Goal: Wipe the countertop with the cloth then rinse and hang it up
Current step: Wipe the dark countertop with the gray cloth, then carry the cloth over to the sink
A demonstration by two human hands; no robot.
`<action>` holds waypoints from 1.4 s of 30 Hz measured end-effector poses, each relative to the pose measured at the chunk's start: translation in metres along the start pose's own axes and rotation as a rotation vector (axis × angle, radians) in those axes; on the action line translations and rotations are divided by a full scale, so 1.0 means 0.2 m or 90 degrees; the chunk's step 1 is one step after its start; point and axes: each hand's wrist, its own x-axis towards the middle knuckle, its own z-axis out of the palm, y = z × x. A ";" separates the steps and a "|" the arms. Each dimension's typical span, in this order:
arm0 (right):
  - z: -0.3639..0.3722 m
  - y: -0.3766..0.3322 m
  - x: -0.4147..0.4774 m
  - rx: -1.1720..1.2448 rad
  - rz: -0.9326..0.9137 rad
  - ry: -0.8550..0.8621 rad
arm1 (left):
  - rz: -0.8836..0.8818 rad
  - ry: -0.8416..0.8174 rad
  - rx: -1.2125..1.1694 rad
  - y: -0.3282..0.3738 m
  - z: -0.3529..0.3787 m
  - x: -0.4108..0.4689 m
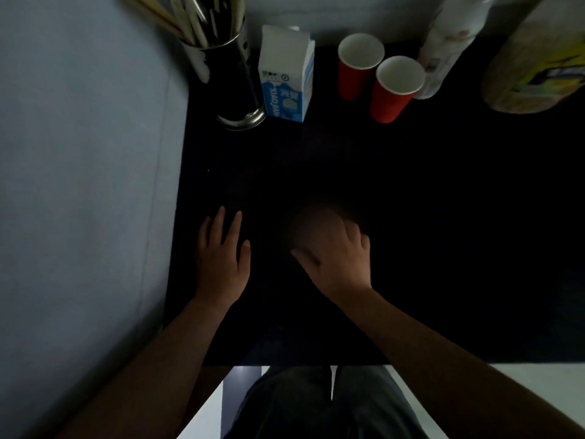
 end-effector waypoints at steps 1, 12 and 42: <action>-0.02 0.04 -0.08 0.004 -0.004 0.002 | 0.015 -0.013 0.012 0.01 -0.01 -0.01; -0.11 0.31 0.02 -0.006 0.211 0.032 | 0.073 -0.076 0.092 0.13 -0.03 -0.06; -0.92 0.81 -2.27 0.765 0.801 0.311 | 0.498 -0.473 -0.177 1.68 0.36 -1.35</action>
